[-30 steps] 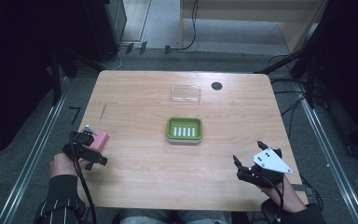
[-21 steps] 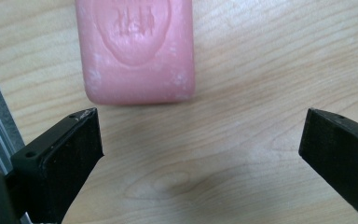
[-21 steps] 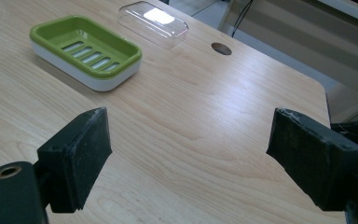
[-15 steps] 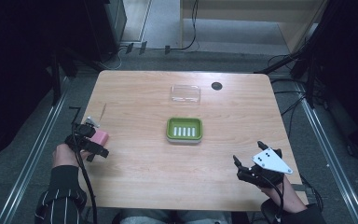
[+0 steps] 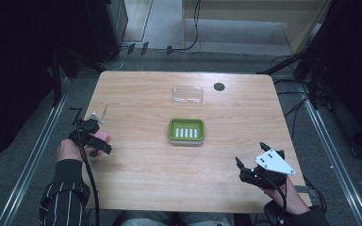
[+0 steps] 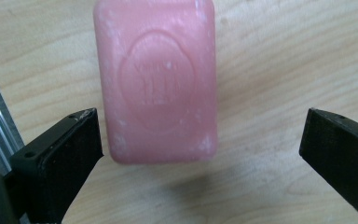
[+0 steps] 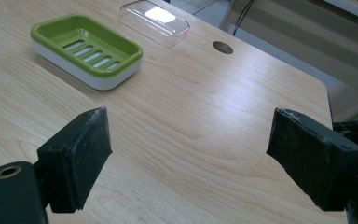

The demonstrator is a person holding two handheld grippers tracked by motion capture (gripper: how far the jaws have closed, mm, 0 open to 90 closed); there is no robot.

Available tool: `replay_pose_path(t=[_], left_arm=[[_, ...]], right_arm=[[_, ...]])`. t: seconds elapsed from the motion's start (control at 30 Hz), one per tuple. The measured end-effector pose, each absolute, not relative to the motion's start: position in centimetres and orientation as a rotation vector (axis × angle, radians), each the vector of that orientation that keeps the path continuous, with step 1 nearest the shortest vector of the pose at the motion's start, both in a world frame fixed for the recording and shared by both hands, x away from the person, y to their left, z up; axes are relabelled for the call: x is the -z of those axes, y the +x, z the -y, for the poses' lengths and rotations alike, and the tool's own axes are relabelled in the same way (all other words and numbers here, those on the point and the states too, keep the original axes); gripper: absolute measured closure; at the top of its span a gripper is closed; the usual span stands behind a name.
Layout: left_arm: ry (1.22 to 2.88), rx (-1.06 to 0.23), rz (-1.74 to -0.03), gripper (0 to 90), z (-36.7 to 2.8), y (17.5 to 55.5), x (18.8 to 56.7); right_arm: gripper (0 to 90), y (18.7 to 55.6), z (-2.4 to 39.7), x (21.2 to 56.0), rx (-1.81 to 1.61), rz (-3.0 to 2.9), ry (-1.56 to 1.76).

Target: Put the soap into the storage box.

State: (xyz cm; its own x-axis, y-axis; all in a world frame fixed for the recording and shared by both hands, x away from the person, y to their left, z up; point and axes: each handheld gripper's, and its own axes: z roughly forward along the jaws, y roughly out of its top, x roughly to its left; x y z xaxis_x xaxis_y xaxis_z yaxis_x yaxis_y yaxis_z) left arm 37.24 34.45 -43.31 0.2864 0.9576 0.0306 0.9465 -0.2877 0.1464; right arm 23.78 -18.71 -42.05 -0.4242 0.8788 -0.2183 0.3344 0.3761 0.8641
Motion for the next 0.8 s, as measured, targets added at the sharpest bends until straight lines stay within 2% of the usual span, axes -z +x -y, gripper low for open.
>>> replay_pose_path(t=[0.63, 0.73, 0.8], left_arm=[[2.456, -0.195, -1.856, 0.0, -34.6, 40.1, 43.7], [2.462, -0.197, -1.856, 4.7, -34.6, 40.3, 43.8], [2.470, -0.190, -1.847, 14.0, -34.6, 40.3, 43.9]], right_arm=[[13.5, 23.7, 18.8, 42.0, -1.004, -1.934, 1.046], [13.5, 23.7, 18.8, 42.0, -1.004, -1.934, 1.047], [13.5, 23.7, 18.8, 42.0, -1.005, -1.933, 1.049]])
